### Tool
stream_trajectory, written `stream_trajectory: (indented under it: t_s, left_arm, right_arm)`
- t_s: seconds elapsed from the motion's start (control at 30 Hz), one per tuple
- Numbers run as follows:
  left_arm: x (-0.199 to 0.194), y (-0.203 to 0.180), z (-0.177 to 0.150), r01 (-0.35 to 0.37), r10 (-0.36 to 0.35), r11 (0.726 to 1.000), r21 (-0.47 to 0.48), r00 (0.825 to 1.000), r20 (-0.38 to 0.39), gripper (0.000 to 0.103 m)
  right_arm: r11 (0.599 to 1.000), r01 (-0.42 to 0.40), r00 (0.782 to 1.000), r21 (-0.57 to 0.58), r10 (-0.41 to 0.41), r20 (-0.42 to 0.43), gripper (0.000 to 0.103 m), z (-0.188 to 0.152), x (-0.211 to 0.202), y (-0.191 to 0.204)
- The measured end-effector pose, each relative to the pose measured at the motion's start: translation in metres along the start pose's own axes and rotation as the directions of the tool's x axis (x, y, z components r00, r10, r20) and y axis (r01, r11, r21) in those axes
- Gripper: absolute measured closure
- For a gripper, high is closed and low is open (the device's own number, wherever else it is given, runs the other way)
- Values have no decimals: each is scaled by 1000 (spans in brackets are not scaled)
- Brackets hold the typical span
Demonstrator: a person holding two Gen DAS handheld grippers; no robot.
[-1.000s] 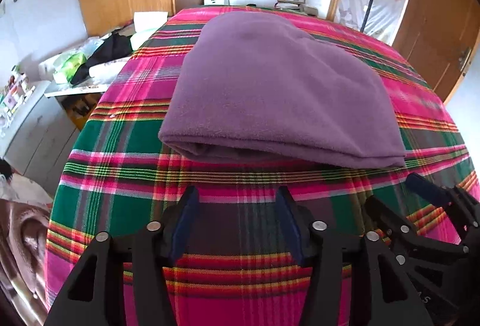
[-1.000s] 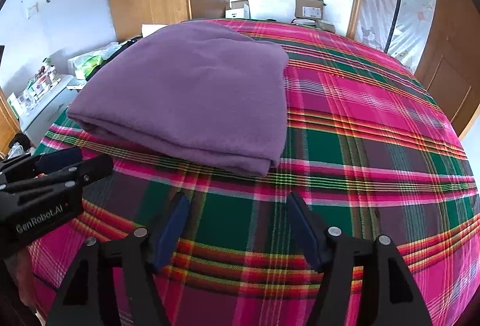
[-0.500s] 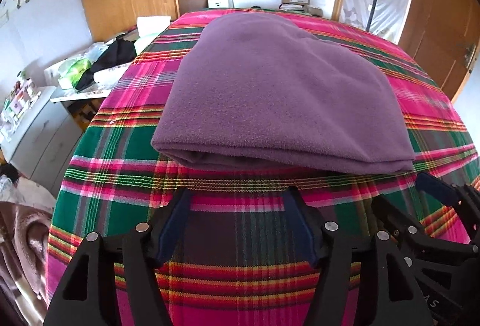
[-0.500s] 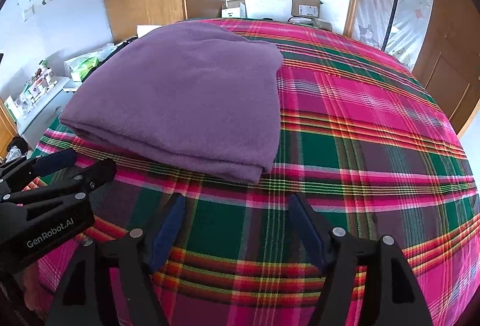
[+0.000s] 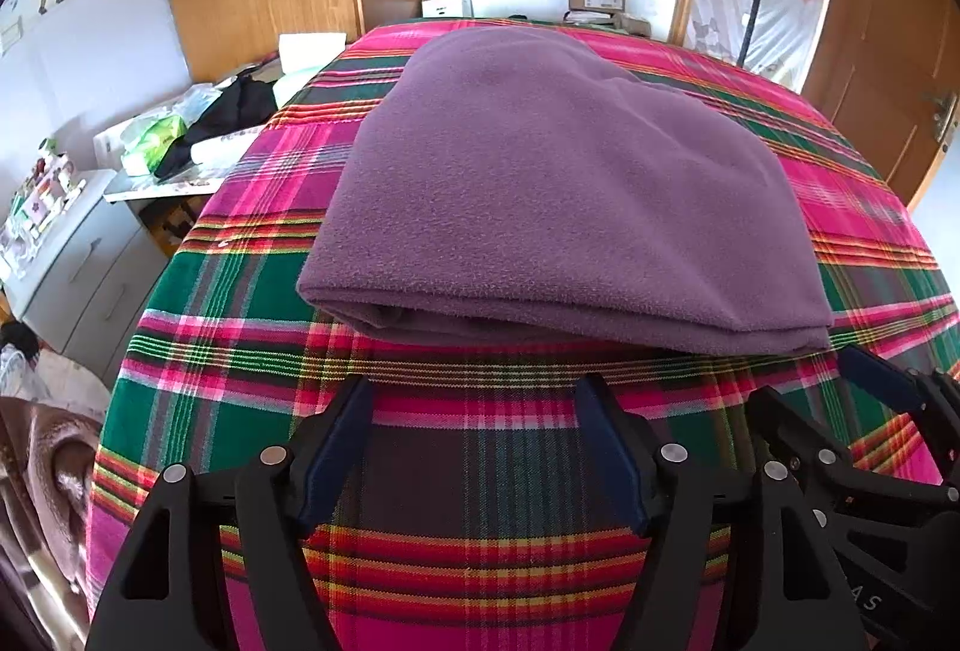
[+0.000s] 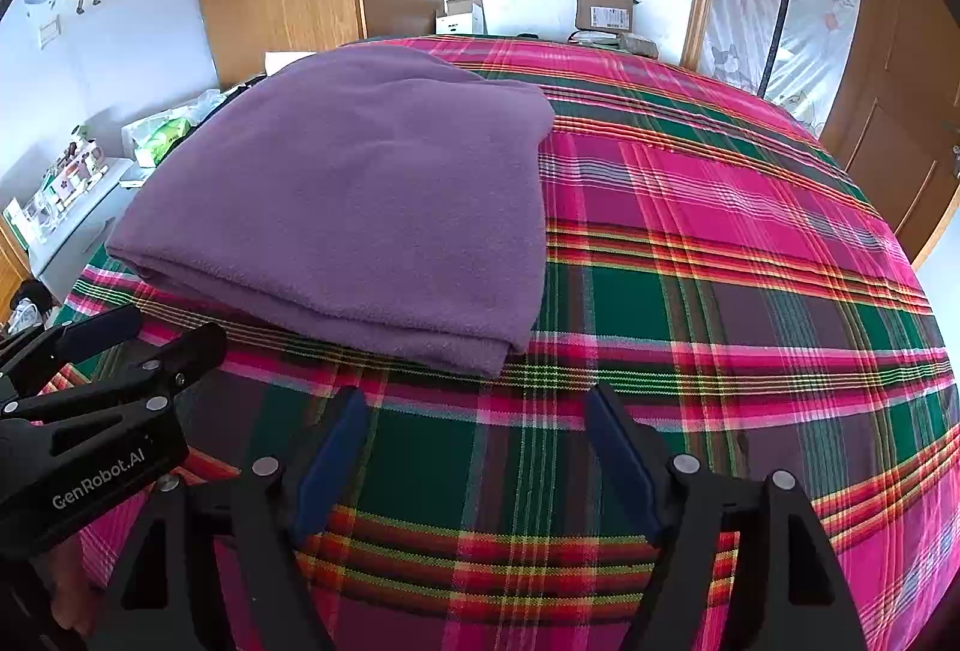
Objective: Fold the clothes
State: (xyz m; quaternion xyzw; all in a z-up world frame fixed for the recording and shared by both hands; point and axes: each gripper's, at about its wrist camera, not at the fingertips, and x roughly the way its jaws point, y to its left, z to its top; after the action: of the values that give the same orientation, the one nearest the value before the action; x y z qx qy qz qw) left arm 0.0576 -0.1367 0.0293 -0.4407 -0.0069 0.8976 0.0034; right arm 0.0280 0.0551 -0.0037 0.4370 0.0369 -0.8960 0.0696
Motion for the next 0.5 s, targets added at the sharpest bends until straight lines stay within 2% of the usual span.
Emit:
stream_trajectory:
  t_s: [0.5]
  left_arm:
    - [0,0,0,0,0,1000,1,1000,-1,31]
  right_arm:
    - [1000,-1,1000,1,1,0,27,1,1,0]
